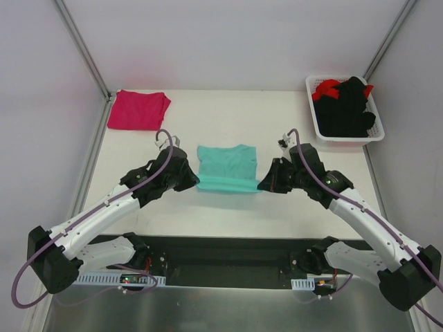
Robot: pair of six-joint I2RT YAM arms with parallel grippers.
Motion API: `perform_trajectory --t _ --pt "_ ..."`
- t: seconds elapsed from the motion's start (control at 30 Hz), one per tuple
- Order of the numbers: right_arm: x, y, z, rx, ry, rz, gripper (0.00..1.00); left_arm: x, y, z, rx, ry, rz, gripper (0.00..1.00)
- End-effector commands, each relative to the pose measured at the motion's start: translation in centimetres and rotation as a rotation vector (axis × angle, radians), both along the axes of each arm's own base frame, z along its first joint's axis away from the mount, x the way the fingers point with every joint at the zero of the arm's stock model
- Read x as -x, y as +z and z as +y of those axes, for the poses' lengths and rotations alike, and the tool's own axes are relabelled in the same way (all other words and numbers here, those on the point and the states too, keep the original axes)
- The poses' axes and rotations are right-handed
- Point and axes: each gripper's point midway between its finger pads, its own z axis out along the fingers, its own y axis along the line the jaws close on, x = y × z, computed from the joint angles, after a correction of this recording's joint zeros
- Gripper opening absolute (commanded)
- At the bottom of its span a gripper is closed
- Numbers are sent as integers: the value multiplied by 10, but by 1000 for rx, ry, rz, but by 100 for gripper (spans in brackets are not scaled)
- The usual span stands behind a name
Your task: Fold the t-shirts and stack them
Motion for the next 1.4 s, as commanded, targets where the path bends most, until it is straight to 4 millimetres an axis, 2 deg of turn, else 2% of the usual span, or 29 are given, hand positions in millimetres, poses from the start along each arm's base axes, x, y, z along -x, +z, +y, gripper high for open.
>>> perform_trajectory --t 0.0,0.17,0.23,0.27,0.33,0.37,0.4,0.43,0.47,0.5,0.53,0.57,0.6,0.63,0.7,0.73,0.77,0.8,0.83,0.87,0.9,0.93,0.97,1.0,1.03,1.07,1.13,1.27,1.37 --pt "13 -1 -18 50 -62 5 1 7 6 16 -35 67 -13 0" --pt "1 8 -21 98 -70 -30 1 -7 29 15 -58 75 -71 0" --pt "-6 10 -18 112 -58 -42 1 -16 27 14 -104 77 -74 0" --pt "-13 4 -16 138 -60 -30 1 -23 36 11 -103 78 -92 0" --pt "-26 10 -10 147 -45 -49 1 -33 33 7 -146 76 -87 0" --pt "-33 5 -7 167 -40 -37 1 -41 42 4 -143 84 -105 0" --pt "-43 12 -2 163 -38 -52 1 -47 44 3 -149 88 -107 0" --pt "-51 15 -2 167 -39 -61 1 -57 37 5 -175 98 -86 0" --pt "-57 16 1 161 -31 -59 1 -65 45 4 -166 104 -96 0" --pt "-66 6 4 172 -29 -27 1 -73 45 4 -170 110 -94 0" --pt "-79 15 4 159 -41 -46 1 -84 37 4 -189 105 -76 0" --pt "-87 15 8 150 -30 -50 1 -99 44 8 -178 125 -84 0" --pt "-97 6 9 158 -28 -26 1 -107 44 9 -174 125 -77 0" --pt "-112 11 7 148 -43 -33 1 -119 33 8 -199 116 -57 0" --pt "-129 11 8 135 -34 -31 1 -143 38 12 -190 131 -64 0" --pt "-141 -4 4 146 -43 6 1 -154 20 10 -215 114 -25 0" --pt "-152 5 7 122 -39 -5 1 -168 27 7 -197 114 -41 0" --pt "-161 0 2 121 -49 10 1 -181 6 6 -209 108 9 0" --pt "-170 -12 2 125 -47 36 1 -189 1 5 -213 98 16 0" --pt "-178 -12 2 118 -48 37 1 -202 6 0 -203 96 1 0" --pt "-182 -16 0 121 -52 44 1 -211 0 1 -207 97 8 0" --pt "-187 -20 -4 115 -61 57 1 -218 -19 -4 -221 80 42 0" --pt "-189 -29 -3 109 -57 83 1 -228 -13 -9 -211 75 23 0" --pt "-189 -34 -6 110 -63 96 1 -234 -17 -11 -208 71 27 0" --pt "-188 -39 -6 113 -58 105 1 -238 -32 -14 -214 60 51 0" --pt "-186 -41 -7 112 -57 111 1 -243 -30 -20 -198 48 46 0" --pt "-176 -51 -11 122 -59 131 1 -247 -41 -24 -197 43 60 0" --pt "-166 -57 -15 133 -63 137 1 -246 -54 -26 -193 36 81 0" --pt "-163 -58 -15 135 -68 144 1 -239 -54 -25 -187 33 87 0"
